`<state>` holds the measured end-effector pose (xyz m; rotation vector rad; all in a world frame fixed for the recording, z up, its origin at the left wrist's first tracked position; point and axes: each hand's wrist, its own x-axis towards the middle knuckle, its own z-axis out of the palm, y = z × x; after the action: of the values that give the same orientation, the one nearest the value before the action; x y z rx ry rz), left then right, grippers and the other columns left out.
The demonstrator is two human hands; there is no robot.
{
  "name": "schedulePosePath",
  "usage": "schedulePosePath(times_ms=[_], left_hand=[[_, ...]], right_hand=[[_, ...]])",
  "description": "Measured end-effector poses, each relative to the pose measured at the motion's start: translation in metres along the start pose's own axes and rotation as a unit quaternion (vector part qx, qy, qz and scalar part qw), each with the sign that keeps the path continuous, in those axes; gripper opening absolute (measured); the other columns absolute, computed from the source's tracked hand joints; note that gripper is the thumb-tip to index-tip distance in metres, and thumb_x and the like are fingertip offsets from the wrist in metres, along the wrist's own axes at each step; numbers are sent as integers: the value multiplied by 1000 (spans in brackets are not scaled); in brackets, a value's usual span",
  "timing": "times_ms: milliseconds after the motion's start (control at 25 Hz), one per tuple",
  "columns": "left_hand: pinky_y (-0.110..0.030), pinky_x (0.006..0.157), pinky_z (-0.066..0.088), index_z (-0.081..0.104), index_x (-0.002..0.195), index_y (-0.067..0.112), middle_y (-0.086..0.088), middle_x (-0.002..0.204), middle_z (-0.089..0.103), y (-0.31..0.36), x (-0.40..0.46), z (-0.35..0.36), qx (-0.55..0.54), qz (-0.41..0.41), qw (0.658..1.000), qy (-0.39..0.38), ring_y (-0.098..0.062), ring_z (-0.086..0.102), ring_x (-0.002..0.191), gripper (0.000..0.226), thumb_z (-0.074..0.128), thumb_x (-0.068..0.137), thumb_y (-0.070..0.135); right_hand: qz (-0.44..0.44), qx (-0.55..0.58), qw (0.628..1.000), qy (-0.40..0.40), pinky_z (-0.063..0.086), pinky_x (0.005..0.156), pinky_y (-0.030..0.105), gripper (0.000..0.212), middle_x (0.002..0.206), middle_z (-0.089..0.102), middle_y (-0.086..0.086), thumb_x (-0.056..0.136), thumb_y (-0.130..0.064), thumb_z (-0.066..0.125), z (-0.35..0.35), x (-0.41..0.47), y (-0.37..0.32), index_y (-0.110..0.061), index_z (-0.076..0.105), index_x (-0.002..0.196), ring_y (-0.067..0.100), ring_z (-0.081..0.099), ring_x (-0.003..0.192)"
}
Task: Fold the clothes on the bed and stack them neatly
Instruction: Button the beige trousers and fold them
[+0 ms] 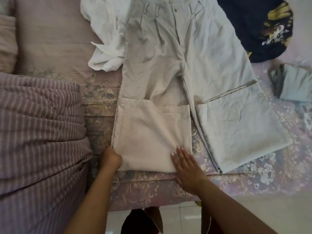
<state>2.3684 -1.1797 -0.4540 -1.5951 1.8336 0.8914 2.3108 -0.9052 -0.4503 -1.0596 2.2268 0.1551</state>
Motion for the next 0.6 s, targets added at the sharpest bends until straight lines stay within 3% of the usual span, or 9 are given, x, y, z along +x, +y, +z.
schedulePosePath(times_ms=[80, 120, 160, 240, 280, 320, 440, 520, 600], left_hand=[[-45, 105, 41, 49, 137, -12, -32, 138, 53, 4, -10, -10, -20, 31, 999, -21, -45, 52, 125, 44, 56, 94, -4], [-45, 104, 41, 50, 137, -12, -31, 136, 55, 7, -19, -14, -51, 67, 996, -34, -43, 54, 124, 42, 56, 95, -5], [-44, 102, 43, 52, 137, -9, -29, 135, 58, 11, -33, -18, -89, 105, 989, -52, -40, 56, 122, 40, 55, 97, -4], [-43, 96, 51, 57, 135, 2, -19, 127, 66, 26, -68, -26, -168, 160, 968, -96, -33, 63, 112, 33, 54, 102, 2], [-42, 92, 54, 59, 131, 9, -12, 121, 69, 37, -88, -28, -189, 184, 957, -118, -27, 67, 107, 29, 53, 103, 6], [-40, 88, 56, 61, 126, 12, -8, 115, 70, 47, -107, -27, -200, 206, 947, -142, -23, 68, 104, 23, 52, 104, 9], [-36, 83, 57, 60, 114, 13, -10, 106, 69, 88, -156, -10, -191, 273, 920, -205, -23, 68, 99, 18, 49, 104, 3], [-35, 79, 56, 58, 114, 14, -10, 105, 67, 123, -184, 15, -170, 295, 908, -244, -25, 66, 98, 21, 50, 101, -2], [-36, 74, 56, 55, 117, 10, -10, 101, 64, 160, -209, 56, -147, 292, 906, -269, -24, 65, 90, 19, 50, 101, 1]], right_hand=[[14, 157, 987, -19, 8, 124, 53, 74, 165, 7, 25, 104, -44, 47, -15, 6, -14, -2, 19, 159, 41, 2, 154], [28, 276, 961, -10, 4, 125, 49, 71, 167, 4, 20, 106, -42, 44, -28, 10, -24, -5, 16, 160, 37, -2, 155], [45, 409, 911, -5, 3, 126, 44, 69, 168, 5, 13, 107, -42, 43, -47, 14, -35, -9, 15, 161, 30, -1, 156], [77, 641, 764, -26, 15, 125, 33, 65, 167, 19, -1, 106, -48, 43, -90, 18, -60, -21, 21, 161, 15, 18, 154], [85, 709, 699, -30, 24, 122, 30, 62, 163, 31, -5, 105, -51, 44, -109, 17, -68, -24, 29, 159, 10, 30, 149], [89, 740, 666, -23, 32, 118, 28, 55, 154, 46, -4, 105, -50, 44, -124, 14, -71, -22, 42, 153, 9, 42, 141], [114, 741, 661, 35, 52, 87, 33, 37, 108, 68, 11, 105, -42, 50, -163, -7, -38, -9, 64, 114, 24, 66, 106], [158, 718, 675, 63, 50, 72, 32, 30, 88, 66, 11, 104, -35, 56, -176, -25, 9, -8, 66, 97, 24, 66, 86], [193, 669, 711, 93, 44, 65, 30, 39, 70, 58, 13, 104, -26, 56, -179, -41, 67, -4, 61, 72, 23, 59, 70]])
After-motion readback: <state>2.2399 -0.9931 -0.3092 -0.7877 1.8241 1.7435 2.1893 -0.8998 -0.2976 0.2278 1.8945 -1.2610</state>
